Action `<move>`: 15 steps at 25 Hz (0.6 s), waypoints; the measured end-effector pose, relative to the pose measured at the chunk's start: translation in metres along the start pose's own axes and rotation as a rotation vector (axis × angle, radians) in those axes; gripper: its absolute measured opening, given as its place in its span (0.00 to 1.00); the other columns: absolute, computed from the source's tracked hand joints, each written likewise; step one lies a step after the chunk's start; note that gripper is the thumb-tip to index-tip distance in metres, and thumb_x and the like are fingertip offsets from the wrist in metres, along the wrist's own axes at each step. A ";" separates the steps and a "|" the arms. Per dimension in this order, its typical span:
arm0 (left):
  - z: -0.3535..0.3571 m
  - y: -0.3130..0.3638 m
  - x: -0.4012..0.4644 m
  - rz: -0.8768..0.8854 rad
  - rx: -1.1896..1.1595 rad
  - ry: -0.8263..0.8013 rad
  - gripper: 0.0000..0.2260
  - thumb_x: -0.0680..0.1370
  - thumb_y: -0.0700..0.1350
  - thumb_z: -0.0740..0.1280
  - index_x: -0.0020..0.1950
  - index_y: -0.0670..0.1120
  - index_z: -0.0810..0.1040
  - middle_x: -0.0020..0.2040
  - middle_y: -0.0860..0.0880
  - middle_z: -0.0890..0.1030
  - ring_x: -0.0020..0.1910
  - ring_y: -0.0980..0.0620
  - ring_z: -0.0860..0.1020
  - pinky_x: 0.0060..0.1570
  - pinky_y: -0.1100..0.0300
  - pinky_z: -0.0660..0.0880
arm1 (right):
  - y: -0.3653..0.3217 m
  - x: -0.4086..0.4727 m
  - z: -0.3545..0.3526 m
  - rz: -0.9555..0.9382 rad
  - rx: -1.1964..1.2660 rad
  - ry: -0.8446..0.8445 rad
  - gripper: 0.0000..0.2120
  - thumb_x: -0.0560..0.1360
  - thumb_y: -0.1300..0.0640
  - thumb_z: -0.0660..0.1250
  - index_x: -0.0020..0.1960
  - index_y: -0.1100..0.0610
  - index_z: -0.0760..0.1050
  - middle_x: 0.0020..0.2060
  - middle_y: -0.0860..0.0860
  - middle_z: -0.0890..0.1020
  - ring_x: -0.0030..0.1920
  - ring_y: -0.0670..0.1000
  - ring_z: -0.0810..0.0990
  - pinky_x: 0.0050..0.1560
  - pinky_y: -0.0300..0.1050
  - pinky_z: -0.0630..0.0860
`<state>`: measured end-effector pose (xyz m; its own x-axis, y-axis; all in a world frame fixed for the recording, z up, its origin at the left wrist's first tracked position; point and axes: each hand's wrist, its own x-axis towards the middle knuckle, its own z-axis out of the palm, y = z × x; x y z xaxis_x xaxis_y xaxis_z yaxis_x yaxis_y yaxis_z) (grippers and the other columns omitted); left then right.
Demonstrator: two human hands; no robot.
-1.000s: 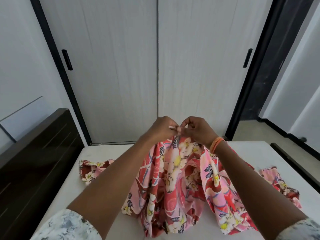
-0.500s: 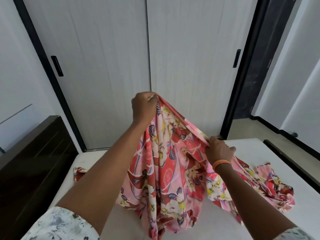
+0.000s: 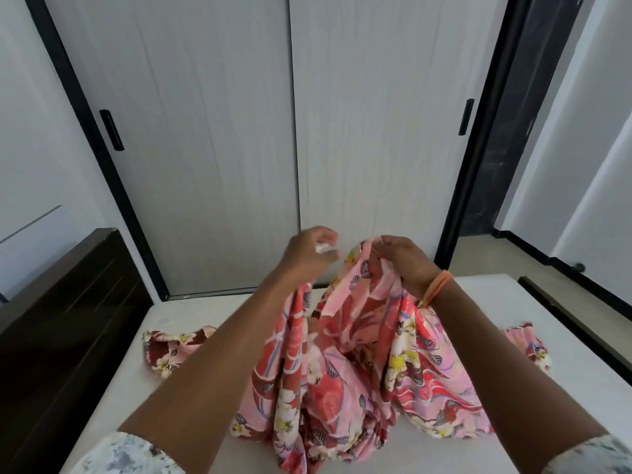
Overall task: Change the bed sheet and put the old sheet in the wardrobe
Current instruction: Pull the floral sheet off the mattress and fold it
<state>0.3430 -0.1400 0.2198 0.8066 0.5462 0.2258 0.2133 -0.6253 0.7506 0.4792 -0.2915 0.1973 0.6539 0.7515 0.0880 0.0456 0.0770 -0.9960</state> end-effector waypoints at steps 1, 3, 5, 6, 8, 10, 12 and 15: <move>0.011 0.007 -0.009 0.024 -0.097 -0.040 0.09 0.75 0.49 0.73 0.53 0.48 0.83 0.50 0.52 0.85 0.52 0.53 0.82 0.54 0.59 0.76 | -0.006 0.003 0.003 0.011 0.028 -0.040 0.14 0.82 0.61 0.58 0.44 0.69 0.76 0.37 0.61 0.80 0.37 0.55 0.80 0.41 0.44 0.79; 0.026 0.014 -0.023 0.099 -0.145 -0.009 0.12 0.72 0.56 0.74 0.47 0.49 0.84 0.43 0.52 0.85 0.45 0.54 0.82 0.47 0.58 0.77 | -0.012 0.007 0.005 -0.015 -0.023 -0.065 0.16 0.82 0.60 0.58 0.43 0.71 0.76 0.37 0.62 0.79 0.37 0.55 0.79 0.42 0.47 0.76; 0.031 0.009 -0.022 0.158 -0.031 0.080 0.10 0.73 0.52 0.73 0.48 0.47 0.86 0.44 0.50 0.86 0.45 0.52 0.83 0.45 0.57 0.77 | -0.008 0.009 0.002 -0.031 -0.085 -0.030 0.18 0.82 0.58 0.58 0.43 0.72 0.76 0.38 0.62 0.80 0.38 0.56 0.78 0.43 0.47 0.75; 0.031 0.005 -0.019 0.174 0.040 0.120 0.08 0.75 0.47 0.71 0.50 0.46 0.86 0.47 0.49 0.86 0.47 0.51 0.83 0.47 0.57 0.79 | -0.006 0.007 0.001 -0.031 -0.108 -0.013 0.19 0.82 0.58 0.59 0.41 0.71 0.77 0.37 0.62 0.80 0.38 0.55 0.78 0.43 0.47 0.75; 0.028 0.001 -0.016 0.164 0.125 0.165 0.09 0.77 0.42 0.67 0.53 0.44 0.86 0.50 0.47 0.86 0.49 0.49 0.83 0.51 0.57 0.79 | -0.003 0.005 0.000 -0.044 -0.172 0.016 0.21 0.82 0.55 0.60 0.37 0.69 0.74 0.34 0.60 0.77 0.35 0.55 0.73 0.41 0.48 0.72; 0.023 0.003 -0.013 0.155 0.134 0.198 0.09 0.78 0.41 0.65 0.51 0.44 0.85 0.48 0.48 0.86 0.46 0.50 0.83 0.48 0.57 0.79 | -0.003 0.006 -0.005 -0.094 -0.349 0.047 0.21 0.82 0.53 0.61 0.33 0.62 0.69 0.30 0.57 0.70 0.34 0.54 0.67 0.39 0.48 0.66; 0.017 0.009 -0.011 0.141 0.084 0.218 0.07 0.78 0.41 0.64 0.49 0.44 0.82 0.44 0.48 0.84 0.42 0.51 0.81 0.43 0.59 0.77 | 0.000 0.008 -0.013 -0.160 -0.837 0.138 0.20 0.81 0.51 0.60 0.31 0.54 0.68 0.31 0.56 0.73 0.33 0.54 0.71 0.39 0.48 0.69; 0.007 0.020 -0.003 0.175 0.055 0.221 0.06 0.78 0.43 0.64 0.49 0.43 0.80 0.42 0.49 0.82 0.41 0.51 0.79 0.40 0.59 0.74 | 0.010 0.003 -0.016 -0.343 -1.369 0.381 0.11 0.79 0.53 0.62 0.43 0.53 0.80 0.42 0.54 0.79 0.42 0.60 0.79 0.38 0.48 0.72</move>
<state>0.3489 -0.1576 0.2301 0.6956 0.5318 0.4830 0.1159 -0.7465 0.6552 0.4938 -0.2985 0.1872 0.6093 0.5928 0.5267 0.7622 -0.6211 -0.1826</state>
